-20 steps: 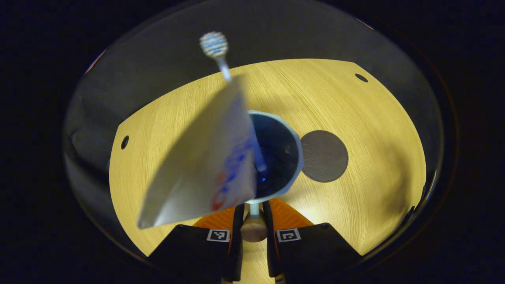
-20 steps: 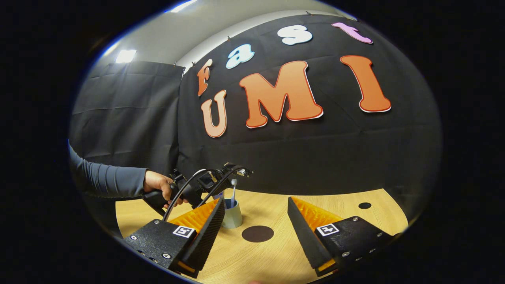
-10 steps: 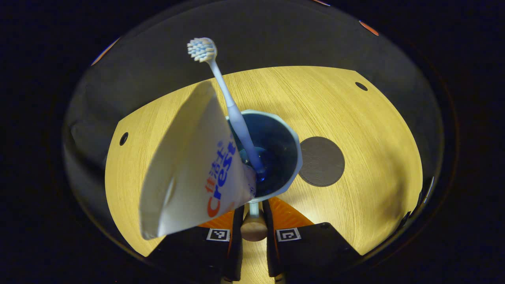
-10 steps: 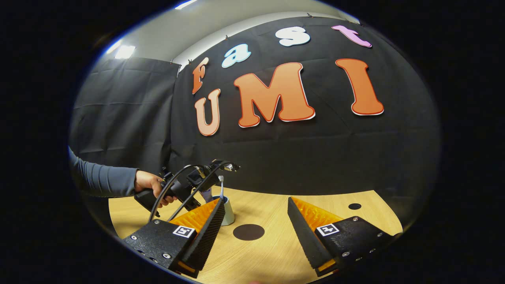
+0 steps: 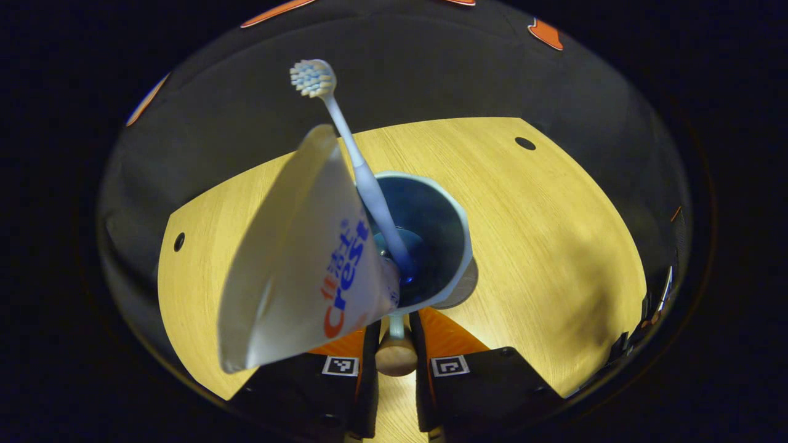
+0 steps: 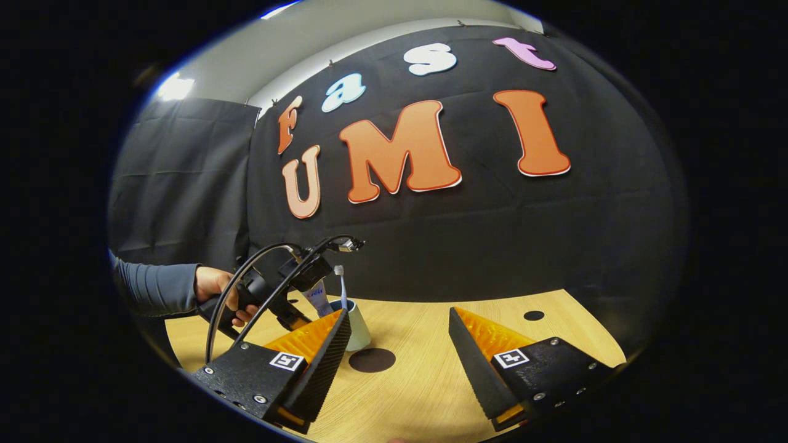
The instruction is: Put the toothbrush and toothpaste on the desktop into the cup, then pick up the cup and place it on the coaster on the desktop.
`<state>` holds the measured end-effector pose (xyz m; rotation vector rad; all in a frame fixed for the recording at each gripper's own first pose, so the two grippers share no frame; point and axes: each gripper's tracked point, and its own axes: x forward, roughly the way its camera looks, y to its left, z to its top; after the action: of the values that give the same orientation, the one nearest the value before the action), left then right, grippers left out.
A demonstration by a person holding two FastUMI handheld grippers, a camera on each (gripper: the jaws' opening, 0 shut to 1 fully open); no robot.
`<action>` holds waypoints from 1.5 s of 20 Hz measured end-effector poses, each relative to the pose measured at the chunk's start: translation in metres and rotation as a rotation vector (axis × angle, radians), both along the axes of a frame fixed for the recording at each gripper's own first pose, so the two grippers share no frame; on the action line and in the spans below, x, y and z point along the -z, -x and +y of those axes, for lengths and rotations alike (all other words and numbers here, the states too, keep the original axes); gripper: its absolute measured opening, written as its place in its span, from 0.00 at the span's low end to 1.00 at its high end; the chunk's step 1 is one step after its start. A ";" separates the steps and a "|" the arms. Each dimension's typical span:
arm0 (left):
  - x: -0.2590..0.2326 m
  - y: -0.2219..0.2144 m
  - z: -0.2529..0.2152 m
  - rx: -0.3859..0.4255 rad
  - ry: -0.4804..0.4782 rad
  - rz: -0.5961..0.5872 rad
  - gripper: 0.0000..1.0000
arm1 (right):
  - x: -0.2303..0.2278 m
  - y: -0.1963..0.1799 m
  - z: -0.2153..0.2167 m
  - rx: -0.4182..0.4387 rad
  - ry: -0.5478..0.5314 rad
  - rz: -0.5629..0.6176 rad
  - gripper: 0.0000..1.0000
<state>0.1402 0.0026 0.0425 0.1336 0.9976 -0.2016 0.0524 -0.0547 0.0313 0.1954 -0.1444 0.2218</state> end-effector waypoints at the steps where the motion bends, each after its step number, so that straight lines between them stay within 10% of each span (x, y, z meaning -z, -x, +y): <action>1: 0.000 -0.003 0.000 0.011 -0.001 0.001 0.29 | 0.001 0.001 -0.003 0.007 -0.005 0.002 0.96; 16: -0.017 -0.021 0.003 0.027 -0.042 0.078 0.31 | 0.034 -0.004 -0.018 0.047 -0.035 0.082 0.97; 25: -0.062 -0.014 0.038 0.047 -0.080 -0.212 0.93 | 0.032 -0.004 -0.001 0.077 0.042 0.068 0.97; 30: -0.097 0.000 0.055 0.008 -0.032 -0.420 1.00 | 0.032 0.000 0.022 0.076 0.109 0.070 0.98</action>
<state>0.1405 0.0572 0.1395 0.1999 0.5822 -0.1566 0.0519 -0.0328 -0.0008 0.0884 -0.0701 0.1465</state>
